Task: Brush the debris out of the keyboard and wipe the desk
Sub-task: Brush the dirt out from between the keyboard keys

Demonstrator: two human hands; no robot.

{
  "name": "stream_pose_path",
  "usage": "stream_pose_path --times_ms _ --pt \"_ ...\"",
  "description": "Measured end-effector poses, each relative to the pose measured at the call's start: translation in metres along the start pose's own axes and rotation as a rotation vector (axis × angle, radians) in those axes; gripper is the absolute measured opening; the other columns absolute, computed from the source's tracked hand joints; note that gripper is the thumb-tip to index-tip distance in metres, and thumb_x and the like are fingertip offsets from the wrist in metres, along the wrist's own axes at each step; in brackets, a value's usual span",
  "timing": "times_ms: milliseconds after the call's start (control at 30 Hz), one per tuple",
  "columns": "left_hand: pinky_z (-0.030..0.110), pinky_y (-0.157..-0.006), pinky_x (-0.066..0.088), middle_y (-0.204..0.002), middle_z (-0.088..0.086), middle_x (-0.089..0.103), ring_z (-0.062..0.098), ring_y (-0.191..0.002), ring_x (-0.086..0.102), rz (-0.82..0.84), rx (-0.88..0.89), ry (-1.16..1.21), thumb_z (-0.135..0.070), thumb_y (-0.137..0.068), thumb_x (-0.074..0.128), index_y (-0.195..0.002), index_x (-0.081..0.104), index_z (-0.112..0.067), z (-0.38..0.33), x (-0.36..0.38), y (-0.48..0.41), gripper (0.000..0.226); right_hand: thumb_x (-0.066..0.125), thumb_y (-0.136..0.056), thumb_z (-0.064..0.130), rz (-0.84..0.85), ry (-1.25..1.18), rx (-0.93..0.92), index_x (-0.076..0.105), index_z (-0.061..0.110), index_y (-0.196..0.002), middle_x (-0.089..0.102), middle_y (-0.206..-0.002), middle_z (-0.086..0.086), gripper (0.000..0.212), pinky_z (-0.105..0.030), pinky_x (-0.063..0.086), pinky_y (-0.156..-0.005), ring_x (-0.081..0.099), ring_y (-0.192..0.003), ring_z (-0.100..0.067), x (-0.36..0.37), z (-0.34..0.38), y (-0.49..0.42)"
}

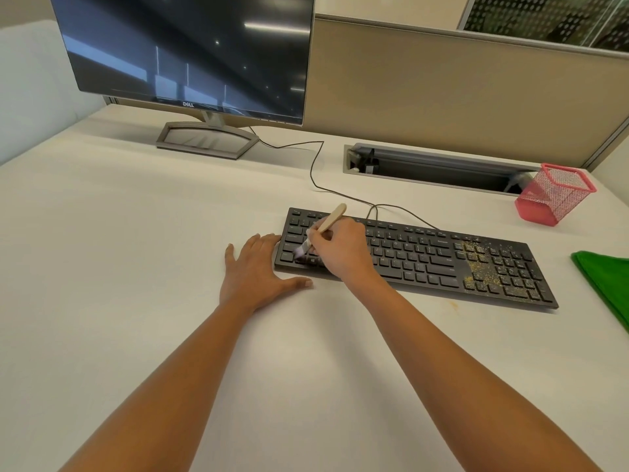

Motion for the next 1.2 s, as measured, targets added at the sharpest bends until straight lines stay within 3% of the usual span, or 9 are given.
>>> stream_pose_path --times_ms 167,267,467,633,733,933,1000,1100,1200 --pt "0.046 -0.117 -0.001 -0.150 -0.010 0.032 0.008 -0.144 0.013 -0.011 0.001 0.009 -0.072 -0.067 0.064 -0.144 0.030 -0.027 -0.001 -0.001 0.001 0.095 0.057 -0.088 0.011 0.158 0.005 0.056 0.068 -0.006 -0.092 0.069 -0.091 -0.019 0.021 -0.035 0.056 -0.082 0.068 -0.085 -0.029 0.009 0.000 0.001" --pt "0.045 -0.117 -0.003 -0.151 -0.010 0.030 0.008 -0.144 0.011 0.003 -0.010 -0.001 -0.074 -0.065 0.063 -0.144 0.028 -0.027 -0.001 -0.001 0.000 0.098 0.057 -0.088 0.011 0.100 -0.082 0.067 0.068 -0.005 -0.088 0.071 -0.086 -0.021 0.019 -0.043 0.056 -0.079 0.069 -0.080 -0.032 0.007 -0.001 0.000" --pt "0.046 -0.117 -0.001 -0.151 -0.009 0.030 0.009 -0.144 0.012 0.008 -0.003 -0.022 -0.079 -0.063 0.060 -0.144 0.028 -0.027 0.000 0.001 -0.001 0.102 0.058 -0.090 0.014 -0.016 -0.035 -0.033 0.071 0.004 -0.092 0.071 -0.088 -0.010 0.017 -0.018 0.046 -0.066 0.060 -0.074 -0.014 0.006 0.002 0.002" --pt "0.046 -0.117 -0.001 -0.150 -0.009 0.032 0.009 -0.144 0.013 -0.002 -0.002 -0.017 -0.075 -0.065 0.061 -0.144 0.029 -0.027 0.002 0.002 -0.003 0.098 0.060 -0.088 0.014 0.176 -0.015 -0.011 0.071 0.000 -0.091 0.071 -0.093 -0.012 0.018 -0.030 0.054 -0.083 0.067 -0.085 -0.022 0.021 0.005 -0.001" --pt "0.047 -0.117 0.000 -0.147 -0.010 0.036 0.008 -0.143 0.016 -0.009 0.002 -0.020 -0.079 -0.062 0.059 -0.142 0.031 -0.028 0.005 0.005 -0.004 0.099 0.059 -0.088 0.012 0.114 -0.088 -0.014 0.071 0.001 -0.090 0.071 -0.089 -0.014 0.016 -0.037 0.056 -0.082 0.068 -0.083 -0.026 0.016 0.009 -0.006" --pt "0.047 -0.117 -0.001 -0.148 -0.012 0.034 0.008 -0.143 0.014 -0.006 0.009 -0.024 -0.081 -0.061 0.058 -0.142 0.031 -0.028 0.006 0.006 -0.004 0.101 0.058 -0.090 0.015 0.088 0.070 -0.118 0.072 0.002 -0.094 0.065 -0.082 -0.003 0.019 -0.007 0.038 -0.059 0.051 -0.062 -0.005 0.014 0.019 -0.011" --pt "0.048 -0.117 0.000 -0.147 -0.012 0.035 0.009 -0.143 0.015 -0.007 0.014 -0.020 -0.081 -0.061 0.058 -0.142 0.032 -0.028 0.007 0.006 -0.005 0.101 0.058 -0.089 0.014 0.171 0.131 -0.139 0.072 0.000 -0.092 0.066 -0.086 -0.005 0.019 -0.010 0.041 -0.060 0.054 -0.067 -0.010 0.019 0.023 -0.010" --pt "0.048 -0.117 0.001 -0.144 -0.012 0.039 0.010 -0.143 0.017 -0.008 0.012 0.001 -0.080 -0.060 0.060 -0.139 0.035 -0.029 0.008 0.007 -0.007 0.097 0.059 -0.087 0.012 0.266 0.163 -0.119 0.070 -0.001 -0.089 0.069 -0.090 -0.012 0.017 -0.031 0.053 -0.079 0.065 -0.084 -0.023 0.020 0.026 -0.011" --pt "0.048 -0.116 0.001 -0.137 -0.013 0.044 0.010 -0.142 0.019 -0.016 0.016 0.012 -0.078 -0.061 0.062 -0.136 0.037 -0.028 0.007 0.006 -0.006 0.094 0.059 -0.086 0.011 0.243 0.127 -0.134 0.070 0.001 -0.090 0.068 -0.086 -0.008 0.015 -0.020 0.052 -0.070 0.064 -0.080 -0.020 0.016 0.030 -0.013"
Point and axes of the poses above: each hand's wrist, its own y-axis away from the middle knuckle, its own x-axis out of the palm, z = x × y, the point moved 4 cm from there along -y, towards the middle knuckle
